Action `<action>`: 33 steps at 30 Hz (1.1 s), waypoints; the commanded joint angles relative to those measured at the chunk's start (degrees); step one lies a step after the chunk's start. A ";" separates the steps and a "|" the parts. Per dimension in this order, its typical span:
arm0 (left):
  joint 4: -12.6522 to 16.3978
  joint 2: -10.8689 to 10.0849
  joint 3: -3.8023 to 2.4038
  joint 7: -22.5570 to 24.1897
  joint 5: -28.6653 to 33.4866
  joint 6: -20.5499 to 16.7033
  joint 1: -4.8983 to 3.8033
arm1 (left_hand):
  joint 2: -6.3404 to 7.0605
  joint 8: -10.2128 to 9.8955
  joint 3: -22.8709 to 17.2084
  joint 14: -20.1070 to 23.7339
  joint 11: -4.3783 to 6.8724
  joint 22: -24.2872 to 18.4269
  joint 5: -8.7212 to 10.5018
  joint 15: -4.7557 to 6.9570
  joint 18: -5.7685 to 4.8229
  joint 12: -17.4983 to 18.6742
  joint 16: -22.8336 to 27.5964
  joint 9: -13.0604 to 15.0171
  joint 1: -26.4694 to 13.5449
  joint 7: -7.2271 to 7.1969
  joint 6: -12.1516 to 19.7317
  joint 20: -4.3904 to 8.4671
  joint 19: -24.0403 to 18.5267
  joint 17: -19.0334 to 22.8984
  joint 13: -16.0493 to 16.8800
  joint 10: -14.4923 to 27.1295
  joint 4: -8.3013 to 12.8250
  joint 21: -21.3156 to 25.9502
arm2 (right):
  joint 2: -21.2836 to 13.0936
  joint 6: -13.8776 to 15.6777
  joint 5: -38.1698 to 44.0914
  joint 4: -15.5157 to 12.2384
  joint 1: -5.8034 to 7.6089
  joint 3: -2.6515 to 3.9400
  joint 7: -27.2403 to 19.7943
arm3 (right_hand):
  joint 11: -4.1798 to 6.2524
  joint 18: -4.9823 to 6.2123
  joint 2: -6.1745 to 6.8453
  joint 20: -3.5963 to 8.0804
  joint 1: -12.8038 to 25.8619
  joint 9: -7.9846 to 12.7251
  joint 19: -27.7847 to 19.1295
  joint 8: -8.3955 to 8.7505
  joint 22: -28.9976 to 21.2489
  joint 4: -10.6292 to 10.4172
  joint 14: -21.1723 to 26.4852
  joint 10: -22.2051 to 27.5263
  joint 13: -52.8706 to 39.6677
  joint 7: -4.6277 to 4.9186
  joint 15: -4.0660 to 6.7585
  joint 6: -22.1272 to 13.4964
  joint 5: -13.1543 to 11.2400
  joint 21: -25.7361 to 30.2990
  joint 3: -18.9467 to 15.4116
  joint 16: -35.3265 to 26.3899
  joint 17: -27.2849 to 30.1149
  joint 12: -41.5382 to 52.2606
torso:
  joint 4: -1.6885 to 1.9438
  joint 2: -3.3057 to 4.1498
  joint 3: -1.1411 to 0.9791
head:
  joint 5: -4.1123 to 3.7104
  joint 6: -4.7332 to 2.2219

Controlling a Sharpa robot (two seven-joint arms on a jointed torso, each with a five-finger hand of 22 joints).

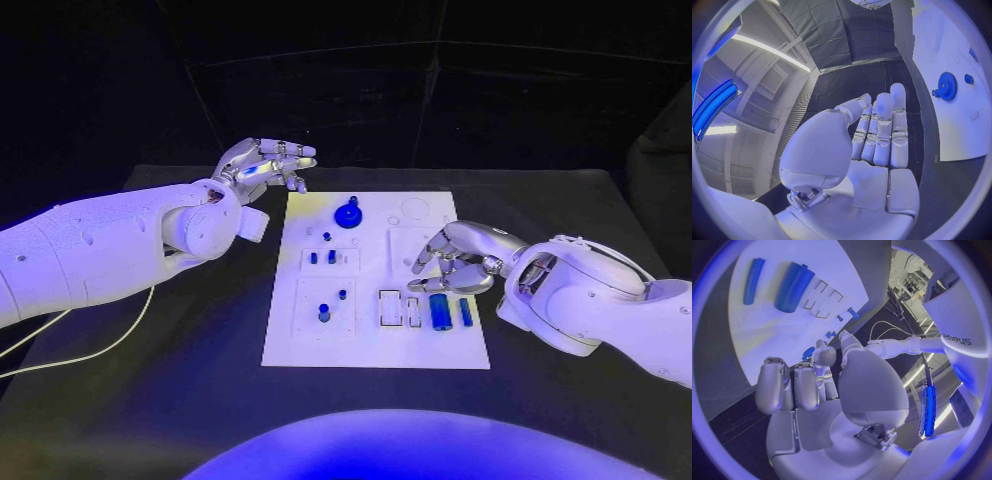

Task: Assemble the parts on the task board

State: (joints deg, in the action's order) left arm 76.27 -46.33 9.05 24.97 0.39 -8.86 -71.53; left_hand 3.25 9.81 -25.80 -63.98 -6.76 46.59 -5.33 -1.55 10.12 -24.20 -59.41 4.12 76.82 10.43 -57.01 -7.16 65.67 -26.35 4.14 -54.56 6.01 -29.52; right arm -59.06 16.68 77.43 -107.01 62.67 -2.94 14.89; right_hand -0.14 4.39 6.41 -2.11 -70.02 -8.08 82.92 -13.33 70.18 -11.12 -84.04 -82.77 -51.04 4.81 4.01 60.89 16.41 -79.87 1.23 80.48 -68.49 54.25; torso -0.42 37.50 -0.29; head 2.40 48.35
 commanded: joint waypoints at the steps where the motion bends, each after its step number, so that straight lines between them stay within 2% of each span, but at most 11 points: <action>1: 0.22 0.01 -0.03 0.18 0.15 0.62 -0.09 | -0.14 0.20 -0.17 0.41 0.11 -0.07 -0.25 -0.08 0.34 -0.31 0.31 -0.08 -0.63 0.04 0.34 0.05 -0.44 0.07 -0.07 0.26 0.20 0.39 | -1.58 0.52 -3.34 -1.03 0.09 -0.04 8.60 | 0.07 -0.58 -1.21 -0.14 -0.54 -1.46 0.07 -1.96 0.74 -1.11 -2.84 1.62 -9.36 0.20 -0.08 -1.25 -0.12 -0.40 -2.58 1.03 -1.88 8.07 | -0.53 -0.25 0.11 | -0.33 -0.07; 4: 0.28 -0.04 -0.02 0.17 0.15 0.61 -0.09 | -0.14 0.27 -0.16 0.44 0.10 -0.11 -0.23 -0.08 0.34 -0.37 0.31 -0.08 -0.66 0.04 0.36 0.05 -0.44 0.14 -0.09 0.29 0.24 0.42 | -2.67 -0.62 -2.49 -1.39 0.08 -0.06 10.74 | -0.03 -0.71 -1.74 -0.26 -0.98 -2.37 0.23 -3.01 1.33 -1.93 -3.01 1.99 -13.07 0.40 -0.26 -2.64 -0.36 -0.73 -4.36 1.75 -3.26 10.99 | -0.60 -0.33 0.12 | -0.47 -0.02; 7: 0.35 -0.10 -0.01 0.19 0.15 0.61 -0.09 | -0.14 0.27 -0.16 0.44 0.10 -0.11 -0.23 -0.08 0.34 -0.37 0.31 -0.08 -0.66 0.04 0.36 0.05 -0.44 0.14 -0.09 0.29 0.24 0.42 | -3.31 -2.01 -1.41 -1.39 -0.02 -0.10 13.07 | -0.30 -0.77 -1.85 -0.30 -1.01 -3.06 0.39 -3.82 1.91 -2.80 -3.18 1.54 -16.52 0.38 -0.40 -3.62 -0.58 -1.05 -5.97 2.41 -4.62 13.86 | -0.51 -0.27 0.16 | -0.77 -0.13; 15: 0.55 -0.33 0.00 0.24 0.15 0.62 -0.08 | -0.14 0.27 -0.16 0.44 0.10 -0.11 -0.23 -0.08 0.34 -0.37 0.31 -0.08 -0.66 0.04 0.36 0.05 -0.44 0.14 -0.09 0.29 0.24 0.42 | -2.20 -4.16 0.69 -0.63 -1.61 -0.16 16.19 | -0.58 -0.88 -2.07 -0.49 -0.33 -4.12 0.54 -4.97 2.51 -5.13 -3.28 1.40 -19.58 0.62 -0.57 -5.42 -0.62 -1.38 -8.87 2.98 -5.75 16.00 | -0.48 -0.15 0.04 | -0.83 -0.27; 17: 0.56 -0.36 0.01 0.25 0.15 0.62 -0.08 | -0.14 0.27 -0.16 0.44 0.10 -0.11 -0.23 -0.08 0.34 -0.37 0.31 -0.08 -0.66 0.04 0.36 0.05 -0.44 0.14 -0.09 0.29 0.24 0.42 | -1.68 -4.59 0.99 -0.39 -1.98 -0.17 16.46 | -0.61 -0.89 -2.09 -0.52 -0.18 -4.23 0.55 -5.08 2.56 -5.31 -3.29 1.37 -19.89 0.66 -0.60 -5.66 -0.75 -1.41 -9.22 3.03 -5.86 16.21 | -0.44 -0.20 0.12 | -0.88 -0.26; 33: 0.53 -0.40 0.04 0.25 0.15 0.79 -0.05 | -0.14 0.27 -0.16 0.44 0.10 -0.11 -0.23 -0.08 0.34 -0.37 0.31 -0.08 -0.66 0.04 0.36 0.05 -0.44 0.14 -0.09 0.29 0.24 0.42 | 1.08 -9.17 4.07 0.95 -3.46 -0.23 17.87 | -0.55 -1.01 -2.45 -0.61 0.88 -5.07 0.74 -6.26 3.25 -5.51 -3.41 0.92 -21.80 0.52 -0.60 -5.74 -1.33 -1.76 -10.71 3.46 -6.81 17.68 | -0.47 -0.14 0.14 | -0.94 0.12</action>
State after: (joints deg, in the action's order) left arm 76.70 -46.72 9.12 24.92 0.39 -8.79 -71.51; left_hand 3.04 9.81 -25.80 -63.98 -6.76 46.54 -5.33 -1.55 10.12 -24.20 -59.41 4.12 76.61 10.43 -57.01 -7.16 65.66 -26.27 4.15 -54.56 6.01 -29.29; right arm -58.07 9.94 79.48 -106.06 59.23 -3.15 31.72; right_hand -0.63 4.42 3.80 -2.57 -69.75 -13.11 83.36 -19.45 73.38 -16.65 -84.04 -81.79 -72.80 5.50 3.57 55.20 15.35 -81.40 -9.13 83.69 -74.95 71.59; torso -0.91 37.34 -0.15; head 1.48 48.37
